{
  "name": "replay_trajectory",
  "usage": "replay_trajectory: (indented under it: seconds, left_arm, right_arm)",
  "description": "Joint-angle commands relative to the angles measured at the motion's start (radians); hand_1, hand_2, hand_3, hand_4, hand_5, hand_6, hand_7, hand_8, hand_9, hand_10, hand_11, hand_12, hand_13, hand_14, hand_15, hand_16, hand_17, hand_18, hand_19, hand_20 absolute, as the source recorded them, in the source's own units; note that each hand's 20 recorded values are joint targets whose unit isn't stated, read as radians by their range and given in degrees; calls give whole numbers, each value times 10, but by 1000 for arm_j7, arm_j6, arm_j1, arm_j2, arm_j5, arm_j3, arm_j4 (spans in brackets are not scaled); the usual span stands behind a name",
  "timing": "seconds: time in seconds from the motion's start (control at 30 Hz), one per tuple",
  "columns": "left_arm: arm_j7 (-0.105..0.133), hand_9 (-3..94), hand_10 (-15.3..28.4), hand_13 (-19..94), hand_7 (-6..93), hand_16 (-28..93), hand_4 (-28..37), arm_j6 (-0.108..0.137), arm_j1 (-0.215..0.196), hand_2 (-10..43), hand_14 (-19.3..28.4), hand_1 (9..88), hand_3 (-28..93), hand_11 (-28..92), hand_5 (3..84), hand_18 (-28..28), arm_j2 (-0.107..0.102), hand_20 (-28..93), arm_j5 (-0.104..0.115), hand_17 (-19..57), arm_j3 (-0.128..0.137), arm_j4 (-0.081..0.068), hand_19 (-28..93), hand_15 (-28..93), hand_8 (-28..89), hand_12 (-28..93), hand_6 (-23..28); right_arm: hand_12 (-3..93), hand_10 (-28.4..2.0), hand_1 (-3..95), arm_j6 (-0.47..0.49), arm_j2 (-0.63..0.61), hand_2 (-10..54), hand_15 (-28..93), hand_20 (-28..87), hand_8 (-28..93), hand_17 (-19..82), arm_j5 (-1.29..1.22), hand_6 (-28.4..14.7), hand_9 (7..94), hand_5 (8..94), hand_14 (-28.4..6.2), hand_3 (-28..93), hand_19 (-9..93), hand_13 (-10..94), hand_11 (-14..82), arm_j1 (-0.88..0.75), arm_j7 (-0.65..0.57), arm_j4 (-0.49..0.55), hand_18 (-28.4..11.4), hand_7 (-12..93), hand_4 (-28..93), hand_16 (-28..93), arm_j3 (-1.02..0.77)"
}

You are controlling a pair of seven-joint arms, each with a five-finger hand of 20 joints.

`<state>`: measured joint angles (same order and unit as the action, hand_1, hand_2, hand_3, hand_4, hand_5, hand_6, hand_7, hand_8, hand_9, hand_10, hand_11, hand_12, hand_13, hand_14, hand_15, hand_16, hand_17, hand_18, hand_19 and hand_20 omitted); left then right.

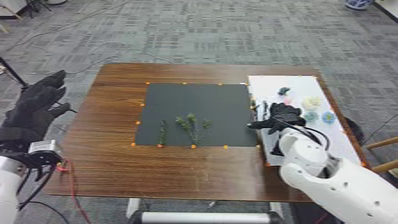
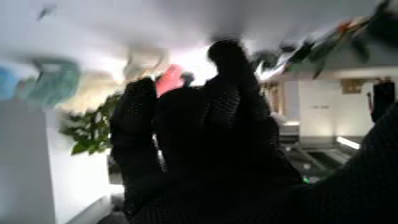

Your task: Arrange flowers

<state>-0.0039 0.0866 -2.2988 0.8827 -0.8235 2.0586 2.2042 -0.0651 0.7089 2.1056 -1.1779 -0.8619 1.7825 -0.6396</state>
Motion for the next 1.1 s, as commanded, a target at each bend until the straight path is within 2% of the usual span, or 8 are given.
replay_trajectory:
  seconds: [0.03, 0.17, 0.3, 0.37, 0.43, 0.6, 0.93, 1.1]
  left_arm:
    - [-3, 94, 66, 0, 186, 4, -283, -5, -5, -77, 77, 243, 673, 82, 173, 171, -1, 94, 7, -183, -2, -3, 324, 228, -97, 204, 12]
    - [-4, 95, 66, 1, 185, 4, -283, -7, -2, -74, 77, 244, 672, 82, 173, 171, -1, 94, 6, -183, -4, -4, 324, 229, -97, 204, 12]
    - [-2, 95, 66, 1, 185, 4, -283, -4, -5, -73, 77, 243, 671, 82, 174, 171, -1, 94, 9, -183, -5, -2, 324, 230, -97, 203, 13]
    - [-3, 95, 66, 1, 185, 4, -283, -5, -1, -72, 77, 242, 672, 82, 174, 171, -2, 94, 9, -183, -8, -3, 324, 230, -98, 203, 13]
    - [-3, 95, 66, 1, 184, 4, -283, -2, -4, -70, 77, 240, 673, 82, 174, 171, 0, 94, 8, -182, -4, -2, 323, 230, -98, 203, 13]
    - [1, 95, 66, 1, 183, 3, -283, 5, -16, -68, 78, 239, 675, 83, 175, 171, 8, 95, 11, -182, 5, 5, 324, 231, -97, 202, 13]
    - [2, 96, 66, 0, 183, 3, -283, 10, -20, -68, 78, 236, 681, 83, 175, 171, 13, 94, 11, -183, 8, 9, 325, 231, -97, 202, 13]
    - [1, 96, 66, 1, 182, 2, -283, 10, -19, -67, 77, 236, 679, 82, 175, 171, 14, 95, 10, -183, 7, 9, 325, 231, -96, 202, 13]
  right_arm:
    - [622, -169, 396, 45, 73, -95, 832, 505, -173, 220, 7, -75, 512, 514, -172, 235, 781, 515, 660, 97, 0, -68, -233, 568, -235, 430, 111]
    - [616, -165, 269, 113, 106, -95, 828, 500, -170, 230, 13, -67, 532, 536, -164, 648, 786, 537, 657, 148, -6, -115, -234, 559, -282, 430, 178]
    - [613, -150, 315, 167, 131, -95, 818, 492, -169, 252, 19, -53, 575, 561, -148, 776, 796, 569, 654, 178, 6, -157, -229, 566, -281, 436, 240]
    - [615, -138, 362, 180, 133, -95, 810, 488, 63, 265, 29, -32, 607, 575, -135, 769, 800, 583, 649, 167, 15, -161, -228, 547, -282, 445, 244]
    - [634, -123, 421, 163, 133, -95, 802, 486, 151, 279, 18, -8, 644, 597, -121, 741, 805, 616, 639, 150, 33, -160, -226, 564, -283, 455, 235]
    - [718, -93, 473, 126, 128, -95, 804, 485, 178, 307, -19, 12, 722, 665, -104, 780, 819, 672, 593, 90, 83, -138, -221, 560, -283, 459, 170]
    - [729, -94, 422, -118, 86, -95, 822, 500, 251, 327, -111, 3, 755, 670, -103, 864, 843, 702, 612, -37, 167, -17, -226, 579, -212, 461, 37]
    - [724, -92, 421, -80, 110, -95, 824, 500, 254, 332, -127, 1, 757, 668, -102, 857, 849, 708, 620, -85, 157, 40, -226, 585, -199, 462, -15]
